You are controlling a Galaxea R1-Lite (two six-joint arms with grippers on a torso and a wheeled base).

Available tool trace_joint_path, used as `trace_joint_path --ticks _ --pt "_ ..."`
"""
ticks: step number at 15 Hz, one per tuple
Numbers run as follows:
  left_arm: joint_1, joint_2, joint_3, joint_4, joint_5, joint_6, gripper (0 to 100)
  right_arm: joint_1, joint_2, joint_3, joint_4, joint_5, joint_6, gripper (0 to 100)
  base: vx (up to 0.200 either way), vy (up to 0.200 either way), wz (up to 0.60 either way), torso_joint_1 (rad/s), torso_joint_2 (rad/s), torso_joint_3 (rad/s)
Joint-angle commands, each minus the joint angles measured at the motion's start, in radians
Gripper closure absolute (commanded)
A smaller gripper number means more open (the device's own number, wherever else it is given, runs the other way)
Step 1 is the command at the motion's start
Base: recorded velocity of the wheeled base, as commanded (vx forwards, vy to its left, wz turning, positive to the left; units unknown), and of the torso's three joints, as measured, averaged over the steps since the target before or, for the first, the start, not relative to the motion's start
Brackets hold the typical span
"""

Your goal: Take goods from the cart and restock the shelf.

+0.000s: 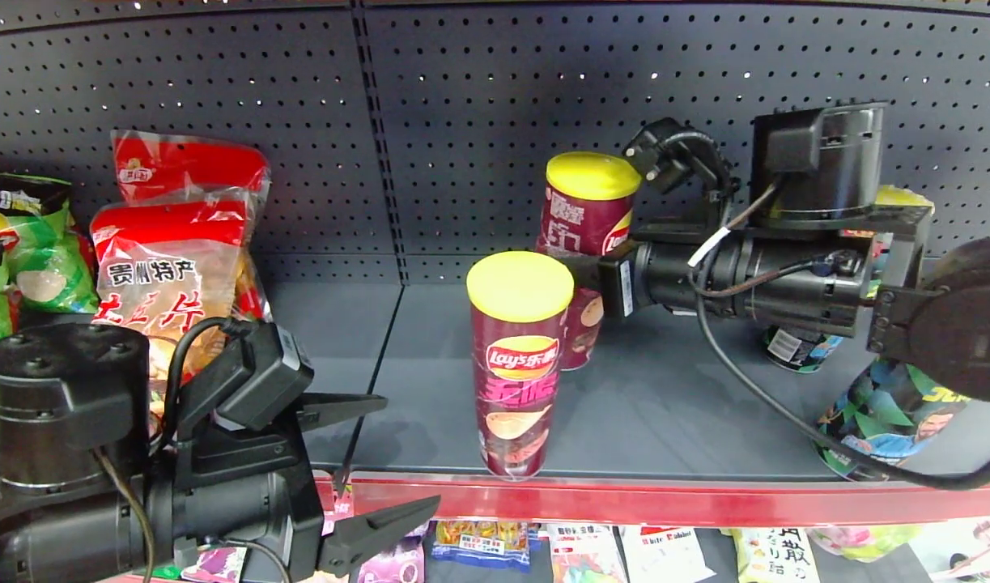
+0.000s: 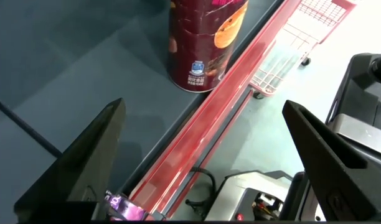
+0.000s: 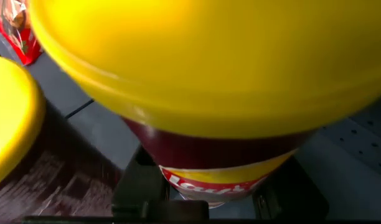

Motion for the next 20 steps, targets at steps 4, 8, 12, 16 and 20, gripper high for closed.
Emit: trace_joint_path --ticks 4,8,12,16,20 --pt "0.013 -0.009 0.005 -0.001 0.0 -0.001 0 -0.016 0.086 -0.049 0.0 0.001 0.002 100 0.0 0.0 0.0 0.0 0.0 0.0" --pt "0.025 -0.034 0.034 -0.001 0.0 -0.001 0 -0.014 0.113 -0.075 0.0 0.002 0.005 100 0.0 0.0 0.0 0.0 0.0 0.0" --pt "0.032 -0.035 0.034 -0.001 0.0 -0.001 0 -0.011 0.135 -0.084 -0.001 0.019 0.008 100 0.0 0.0 0.0 0.0 0.0 0.0" --pt "0.032 -0.035 0.034 -0.001 0.0 -0.001 0 -0.008 0.149 -0.096 -0.001 0.019 0.012 100 0.0 0.0 0.0 0.0 0.0 0.0" --pt "0.032 -0.032 0.034 0.001 0.0 -0.001 0 -0.004 0.15 -0.102 -0.001 0.019 0.022 100 0.0 0.0 0.0 0.0 0.0 0.0"
